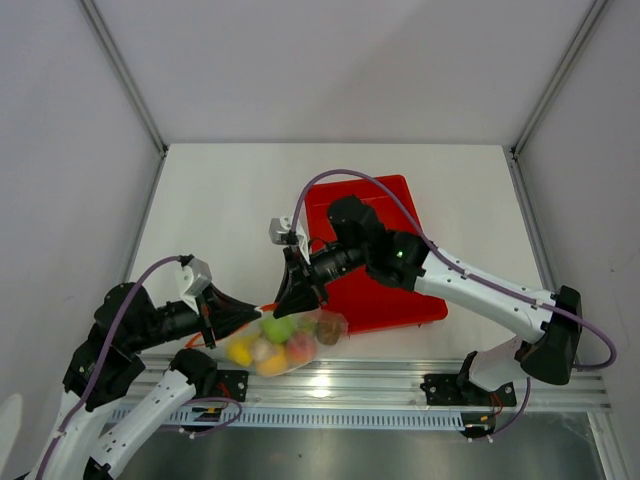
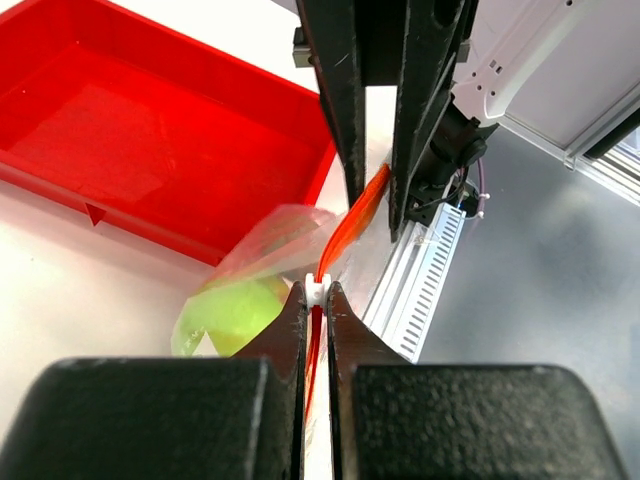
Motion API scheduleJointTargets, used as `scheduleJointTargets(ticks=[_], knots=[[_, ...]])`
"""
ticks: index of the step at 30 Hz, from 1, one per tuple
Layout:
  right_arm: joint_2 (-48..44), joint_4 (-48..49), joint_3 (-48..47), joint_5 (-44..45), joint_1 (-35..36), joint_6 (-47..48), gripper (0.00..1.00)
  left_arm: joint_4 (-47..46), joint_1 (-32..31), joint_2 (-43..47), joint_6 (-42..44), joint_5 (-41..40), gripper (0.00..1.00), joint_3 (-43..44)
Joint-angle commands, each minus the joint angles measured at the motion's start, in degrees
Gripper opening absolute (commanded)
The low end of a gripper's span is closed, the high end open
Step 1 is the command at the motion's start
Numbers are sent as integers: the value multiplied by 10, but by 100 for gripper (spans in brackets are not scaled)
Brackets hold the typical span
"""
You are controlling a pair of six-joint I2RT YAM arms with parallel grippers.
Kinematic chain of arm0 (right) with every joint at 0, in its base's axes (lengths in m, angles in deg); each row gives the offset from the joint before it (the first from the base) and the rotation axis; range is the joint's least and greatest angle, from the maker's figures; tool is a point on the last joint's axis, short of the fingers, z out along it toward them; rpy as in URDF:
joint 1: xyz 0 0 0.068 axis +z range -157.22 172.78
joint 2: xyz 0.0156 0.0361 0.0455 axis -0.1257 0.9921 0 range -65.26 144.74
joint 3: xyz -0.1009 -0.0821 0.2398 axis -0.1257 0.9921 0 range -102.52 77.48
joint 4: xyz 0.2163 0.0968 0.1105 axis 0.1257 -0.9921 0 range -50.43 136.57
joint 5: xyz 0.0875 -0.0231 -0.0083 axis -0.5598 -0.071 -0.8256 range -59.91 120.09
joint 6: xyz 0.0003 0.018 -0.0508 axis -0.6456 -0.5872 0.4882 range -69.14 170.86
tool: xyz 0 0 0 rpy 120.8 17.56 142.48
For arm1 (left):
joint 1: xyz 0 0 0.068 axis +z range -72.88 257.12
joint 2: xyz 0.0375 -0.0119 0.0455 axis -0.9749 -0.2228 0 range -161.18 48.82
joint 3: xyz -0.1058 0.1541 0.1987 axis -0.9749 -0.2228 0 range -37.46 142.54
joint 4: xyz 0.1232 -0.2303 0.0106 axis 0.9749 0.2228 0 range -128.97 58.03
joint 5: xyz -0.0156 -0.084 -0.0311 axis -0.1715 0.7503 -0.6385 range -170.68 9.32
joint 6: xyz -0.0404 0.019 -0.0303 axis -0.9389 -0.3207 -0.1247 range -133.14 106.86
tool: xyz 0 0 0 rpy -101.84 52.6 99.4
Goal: Place the food in the zip-top bag and seal the zipper
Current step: Zip the zipper food storage bag at the center of the board.
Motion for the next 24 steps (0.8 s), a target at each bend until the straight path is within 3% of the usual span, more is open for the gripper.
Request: scheduleJointTargets(ticks=[1, 11, 13, 15, 24], knots=[[18, 35, -15, -21, 5, 4, 20, -5, -2, -3, -13, 15, 1, 22], [44, 82, -16, -14, 5, -36, 22, -11, -2, 1, -17, 22, 1, 22], [48, 86, -19, -13, 5, -38, 19, -11, -2, 1, -17, 23, 0, 22], [52, 86, -22, -12, 5, -39, 0, -10, -2, 1, -17, 23, 0, 21], [35, 58, -9, 46, -3, -25, 0, 2, -1, 5, -14, 16, 0, 25]])
